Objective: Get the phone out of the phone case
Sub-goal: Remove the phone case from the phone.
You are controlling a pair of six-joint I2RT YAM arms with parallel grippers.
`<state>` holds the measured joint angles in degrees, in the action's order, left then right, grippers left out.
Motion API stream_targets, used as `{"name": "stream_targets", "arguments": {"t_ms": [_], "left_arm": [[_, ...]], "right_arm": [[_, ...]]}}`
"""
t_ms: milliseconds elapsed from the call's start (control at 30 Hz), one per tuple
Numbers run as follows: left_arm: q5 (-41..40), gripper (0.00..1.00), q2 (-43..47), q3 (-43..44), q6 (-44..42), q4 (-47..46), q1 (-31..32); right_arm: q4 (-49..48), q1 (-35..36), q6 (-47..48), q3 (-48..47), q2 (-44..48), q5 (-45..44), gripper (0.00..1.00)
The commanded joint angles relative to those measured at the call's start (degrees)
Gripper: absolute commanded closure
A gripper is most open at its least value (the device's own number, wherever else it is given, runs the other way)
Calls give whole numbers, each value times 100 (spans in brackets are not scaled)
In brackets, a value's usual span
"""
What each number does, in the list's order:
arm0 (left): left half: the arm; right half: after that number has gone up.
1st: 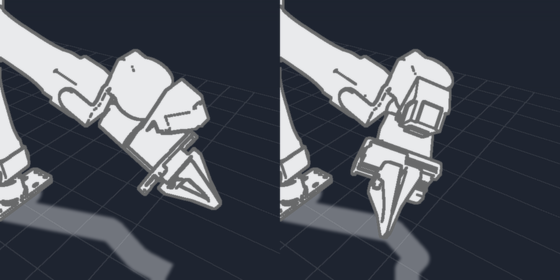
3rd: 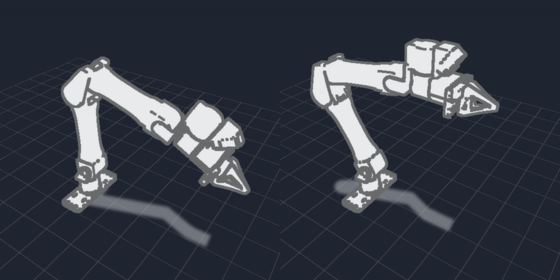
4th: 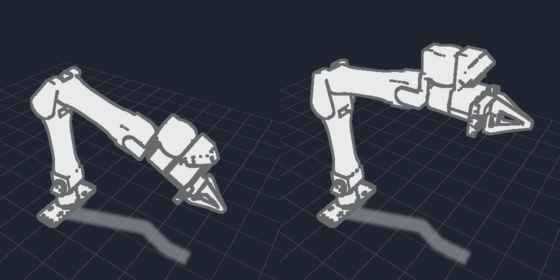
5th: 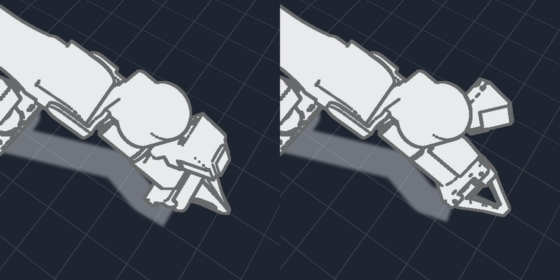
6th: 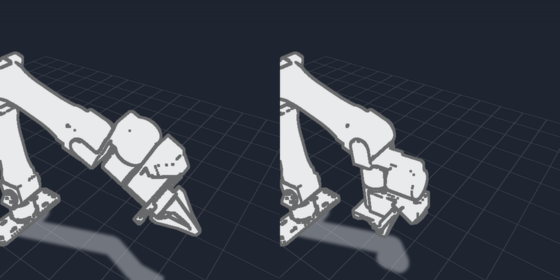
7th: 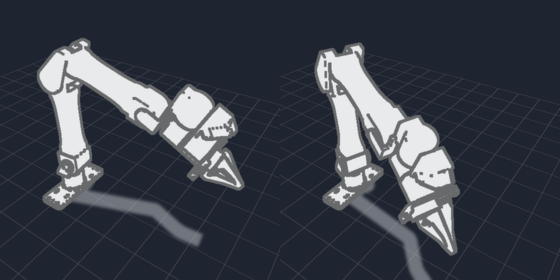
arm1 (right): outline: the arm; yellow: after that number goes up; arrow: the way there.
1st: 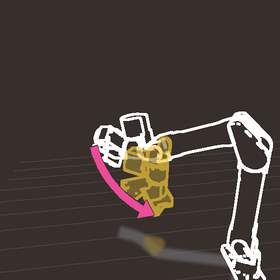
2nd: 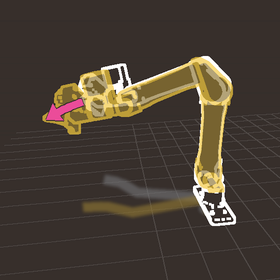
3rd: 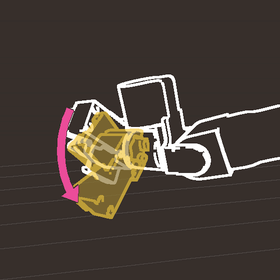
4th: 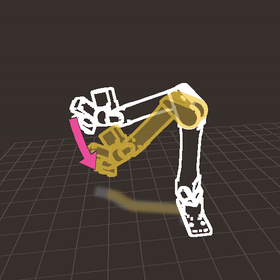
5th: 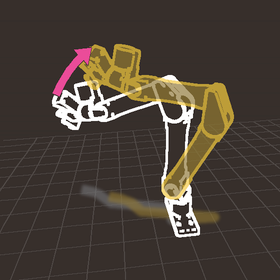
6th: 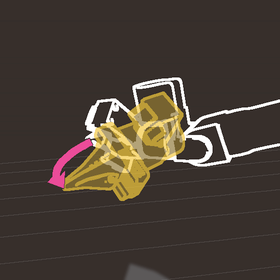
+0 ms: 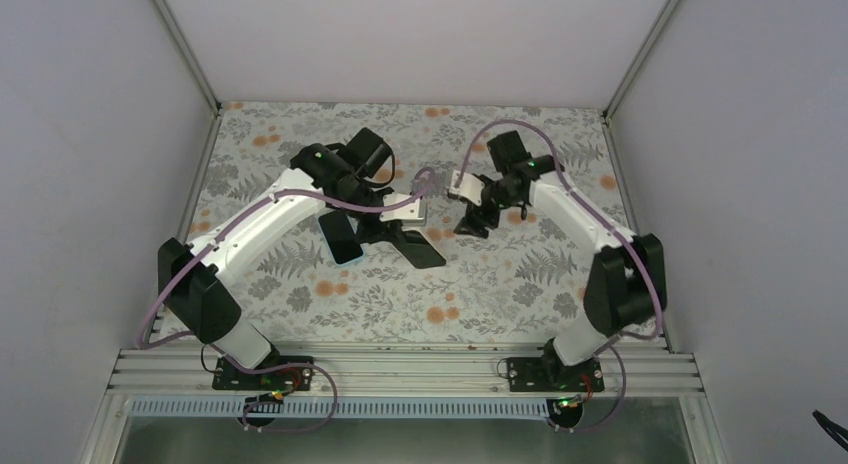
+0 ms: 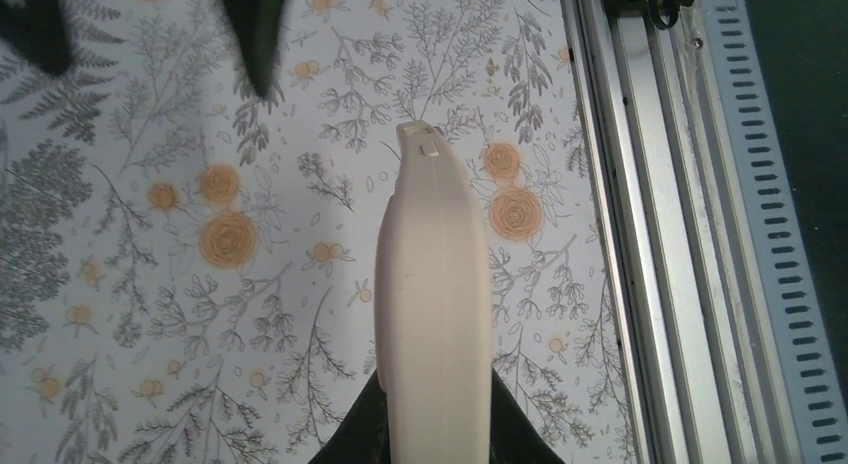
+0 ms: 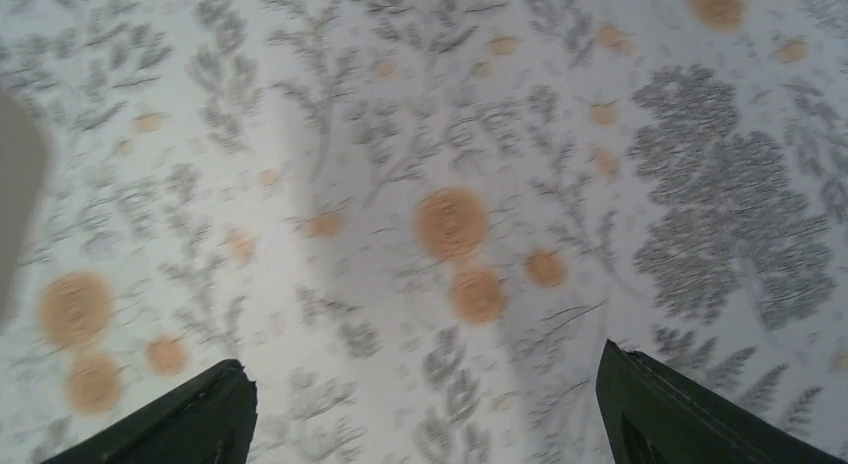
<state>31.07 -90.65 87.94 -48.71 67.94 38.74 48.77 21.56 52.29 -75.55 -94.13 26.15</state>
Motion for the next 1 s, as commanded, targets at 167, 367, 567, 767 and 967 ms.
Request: {"name": "stream_targets", "arguments": {"t_ms": [167, 367, 567, 767, 967], "left_arm": [[335, 98, 136, 491, 30, -285, -38], [459, 98, 21, 704, 32, -185, -42], [479, 98, 35, 669, 28, -175, -42], [468, 98, 101, 598, 20, -196, -75], [493, 98, 110, 575, 19, -187, -95]], "right_arm": [[11, 233, 0, 1354, 1670, 830, 13], [-223, 243, -88, 1551, 1718, 991, 15], [-433, 243, -141, 1546, 1740, 913, 16], [-451, 97, -90, 1530, 1801, 909, 16], [-430, -31, -48, 1508, 1880, 1009, 17]]}}
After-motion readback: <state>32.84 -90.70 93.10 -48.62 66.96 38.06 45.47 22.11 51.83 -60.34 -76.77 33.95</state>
